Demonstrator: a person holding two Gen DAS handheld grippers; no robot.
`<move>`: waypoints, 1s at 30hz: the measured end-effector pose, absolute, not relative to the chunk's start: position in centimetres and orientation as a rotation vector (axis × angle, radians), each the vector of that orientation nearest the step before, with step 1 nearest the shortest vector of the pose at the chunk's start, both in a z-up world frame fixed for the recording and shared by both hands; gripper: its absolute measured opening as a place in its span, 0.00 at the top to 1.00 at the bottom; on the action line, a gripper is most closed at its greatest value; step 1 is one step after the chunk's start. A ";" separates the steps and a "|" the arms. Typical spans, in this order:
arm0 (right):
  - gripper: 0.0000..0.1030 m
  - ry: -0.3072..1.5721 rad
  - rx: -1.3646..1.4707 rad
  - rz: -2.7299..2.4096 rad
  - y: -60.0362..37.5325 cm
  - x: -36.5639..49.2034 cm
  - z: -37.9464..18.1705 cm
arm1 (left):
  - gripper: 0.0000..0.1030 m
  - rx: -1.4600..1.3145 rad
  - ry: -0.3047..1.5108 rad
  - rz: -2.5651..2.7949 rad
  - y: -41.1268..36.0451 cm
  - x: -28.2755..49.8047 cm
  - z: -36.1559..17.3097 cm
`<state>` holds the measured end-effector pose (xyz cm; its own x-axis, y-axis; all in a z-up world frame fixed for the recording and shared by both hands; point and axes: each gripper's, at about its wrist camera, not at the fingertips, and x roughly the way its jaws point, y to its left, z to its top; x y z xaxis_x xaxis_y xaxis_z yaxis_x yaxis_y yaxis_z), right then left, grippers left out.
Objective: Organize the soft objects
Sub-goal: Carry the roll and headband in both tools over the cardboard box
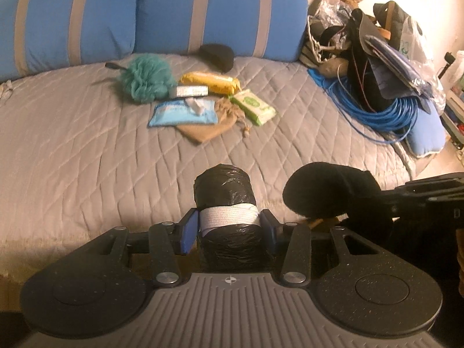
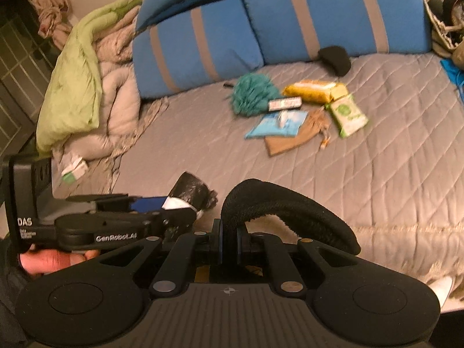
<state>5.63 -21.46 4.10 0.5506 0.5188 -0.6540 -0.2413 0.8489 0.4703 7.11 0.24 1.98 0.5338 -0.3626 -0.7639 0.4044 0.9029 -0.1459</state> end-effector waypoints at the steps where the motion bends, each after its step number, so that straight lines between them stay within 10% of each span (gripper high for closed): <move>1: 0.89 0.892 0.347 0.461 -21.3 5.2 3.9 | 0.56 0.053 0.908 -0.456 0.3 6.8 1.9; 30: 0.84 1.063 0.341 0.425 -19.4 3.3 1.6 | 0.55 0.054 1.071 -0.400 0.6 4.3 0.2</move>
